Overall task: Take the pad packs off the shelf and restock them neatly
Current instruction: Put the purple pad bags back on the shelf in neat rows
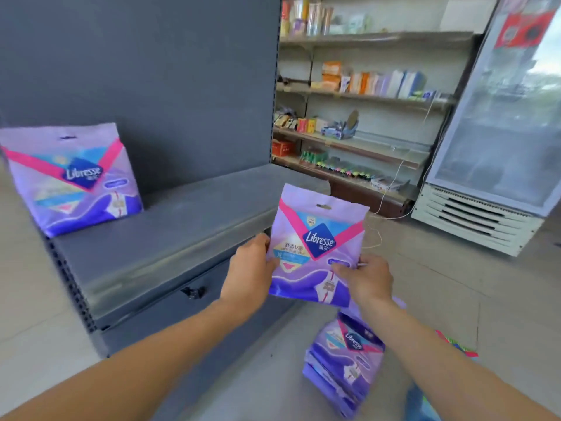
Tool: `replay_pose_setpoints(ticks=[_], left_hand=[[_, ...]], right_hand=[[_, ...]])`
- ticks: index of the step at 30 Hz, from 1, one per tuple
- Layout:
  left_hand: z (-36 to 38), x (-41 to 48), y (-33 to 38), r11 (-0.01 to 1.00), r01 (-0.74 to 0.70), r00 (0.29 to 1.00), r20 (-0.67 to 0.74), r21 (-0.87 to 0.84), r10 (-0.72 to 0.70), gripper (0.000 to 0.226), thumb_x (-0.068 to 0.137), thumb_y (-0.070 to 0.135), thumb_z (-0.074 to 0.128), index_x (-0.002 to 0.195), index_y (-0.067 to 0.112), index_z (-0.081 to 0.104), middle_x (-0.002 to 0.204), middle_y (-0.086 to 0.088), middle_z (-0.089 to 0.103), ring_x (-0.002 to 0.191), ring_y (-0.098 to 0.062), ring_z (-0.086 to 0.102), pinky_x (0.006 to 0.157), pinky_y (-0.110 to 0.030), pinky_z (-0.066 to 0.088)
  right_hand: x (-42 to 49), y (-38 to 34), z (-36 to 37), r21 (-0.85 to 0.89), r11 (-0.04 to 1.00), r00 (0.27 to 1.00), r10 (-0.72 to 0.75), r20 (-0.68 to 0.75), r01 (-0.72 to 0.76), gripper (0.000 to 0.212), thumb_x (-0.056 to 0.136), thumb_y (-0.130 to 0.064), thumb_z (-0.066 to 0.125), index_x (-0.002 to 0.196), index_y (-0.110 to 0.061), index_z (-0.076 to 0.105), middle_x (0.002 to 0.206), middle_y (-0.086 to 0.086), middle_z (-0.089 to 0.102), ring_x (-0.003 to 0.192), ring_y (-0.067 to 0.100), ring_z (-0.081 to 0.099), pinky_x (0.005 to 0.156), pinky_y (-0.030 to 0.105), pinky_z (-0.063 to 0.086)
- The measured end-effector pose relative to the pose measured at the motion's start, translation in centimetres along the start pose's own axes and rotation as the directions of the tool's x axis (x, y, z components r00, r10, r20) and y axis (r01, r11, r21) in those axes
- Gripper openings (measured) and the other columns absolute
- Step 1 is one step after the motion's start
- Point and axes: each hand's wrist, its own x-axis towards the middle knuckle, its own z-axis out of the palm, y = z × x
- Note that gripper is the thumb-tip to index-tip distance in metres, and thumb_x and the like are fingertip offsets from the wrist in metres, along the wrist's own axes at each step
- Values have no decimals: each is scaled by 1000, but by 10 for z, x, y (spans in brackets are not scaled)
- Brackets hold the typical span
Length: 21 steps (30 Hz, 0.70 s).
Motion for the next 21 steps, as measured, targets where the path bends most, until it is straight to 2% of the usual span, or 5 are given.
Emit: replay_pose_setpoints(ticks=[5,9,12,17,21], left_hand=[[-77,15,-1,1000,-10,978,-208,-19,6,16,90,16,59,105,11,55,99,5,63,81,-12,57,53,-11,39],[-134,12,-37,996,85,939,-334,11,-77,16,88,19,65,98,12,53,97,1,65,86,-20,62,63,-27,49],[-172,9,-67,991,134,910,-397,3,-122,15,89,17,64,96,14,52,100,2,65,89,-17,63,62,-21,48],[-216,10,-116,971,235,842,-507,37,-184,15,87,13,64,98,11,54,103,-5,68,92,-27,64,75,-37,53],[-222,16,-151,950,312,803,-539,17,-254,16,86,14,65,97,9,53,100,-8,68,90,-31,62,75,-41,52]], right_hand=[[0,-85,40,19,985,980,-172,103,171,33,73,-24,82,96,-3,69,93,11,72,77,22,67,57,23,46],[-17,-142,98,9,961,931,-268,246,275,39,73,-30,82,97,-6,64,99,9,71,87,26,70,69,33,57],[-40,-174,144,32,954,894,-292,340,300,41,77,-33,78,104,-8,60,105,4,68,92,21,70,61,25,53],[-67,-199,218,93,957,864,-289,412,275,42,75,-32,80,100,-6,60,103,7,70,86,21,71,54,23,54],[-78,-205,261,91,959,843,-281,458,270,43,76,-32,80,103,-6,59,104,6,68,87,21,70,43,16,43]])
